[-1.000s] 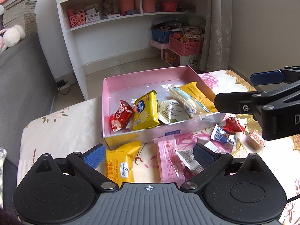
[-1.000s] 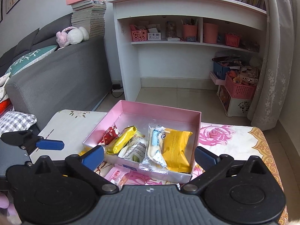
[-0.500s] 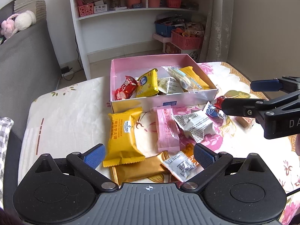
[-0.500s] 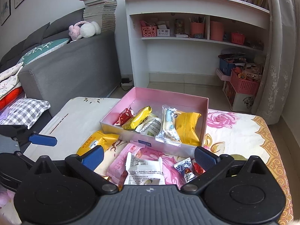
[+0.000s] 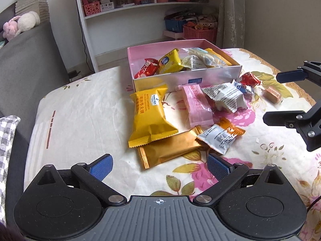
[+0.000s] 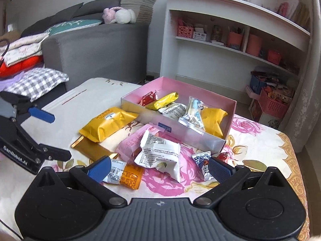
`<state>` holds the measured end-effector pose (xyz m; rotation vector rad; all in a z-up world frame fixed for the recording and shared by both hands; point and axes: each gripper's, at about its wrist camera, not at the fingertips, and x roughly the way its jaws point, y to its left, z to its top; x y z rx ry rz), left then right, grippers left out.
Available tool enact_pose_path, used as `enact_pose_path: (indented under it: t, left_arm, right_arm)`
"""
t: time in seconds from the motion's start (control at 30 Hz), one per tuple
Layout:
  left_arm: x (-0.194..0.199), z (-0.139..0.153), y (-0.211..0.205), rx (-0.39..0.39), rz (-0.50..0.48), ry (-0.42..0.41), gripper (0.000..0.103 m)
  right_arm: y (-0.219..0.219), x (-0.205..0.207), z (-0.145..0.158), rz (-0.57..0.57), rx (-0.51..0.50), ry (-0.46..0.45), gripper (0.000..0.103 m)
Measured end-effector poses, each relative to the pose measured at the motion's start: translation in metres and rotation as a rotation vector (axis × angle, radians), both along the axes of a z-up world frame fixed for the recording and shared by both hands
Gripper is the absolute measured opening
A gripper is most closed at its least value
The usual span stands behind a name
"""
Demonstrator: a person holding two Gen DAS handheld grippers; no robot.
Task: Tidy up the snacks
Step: 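Withdraw both tools and move them to the yellow sandwich packet and white-orange packet, then close the left tool on the yellow sandwich packet while the right tool grasps the white-orange packet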
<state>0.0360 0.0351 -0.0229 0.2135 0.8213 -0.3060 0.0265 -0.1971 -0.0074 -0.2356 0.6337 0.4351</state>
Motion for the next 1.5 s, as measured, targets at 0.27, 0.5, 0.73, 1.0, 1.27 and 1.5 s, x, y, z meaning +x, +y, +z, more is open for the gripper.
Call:
enact_pose_path:
  t: [0.27, 0.5, 0.73, 1.0, 1.27, 1.5]
  left_arm:
    - [0.015, -0.021, 0.010, -0.009, 0.016, 0.013, 0.101]
    - [0.029, -0.022, 0.012, -0.105, 0.063, 0.019, 0.101]
    - [0.046, -0.024, 0.009, -0.158, 0.104, 0.007, 0.101]
    - [0.064, -0.023, -0.004, -0.172, 0.127, -0.012, 0.100]
    - [0.077, -0.026, -0.014, -0.184, 0.166, -0.013, 0.099]
    - [0.080, -0.024, -0.015, -0.205, 0.186, -0.014, 0.087]
  right_arm:
    - [0.021, 0.004, -0.036, 0.049, -0.030, 0.150, 0.096]
    - [0.030, 0.012, -0.056, 0.008, 0.039, 0.247, 0.096]
    - [0.043, 0.024, -0.060, -0.004, 0.034, 0.223, 0.097]
    - [0.056, 0.036, -0.060, -0.011, 0.009, 0.218, 0.097]
    - [0.062, 0.042, -0.061, -0.009, -0.019, 0.213, 0.097]
    - [0.061, 0.045, -0.059, -0.001, -0.028, 0.191, 0.083]
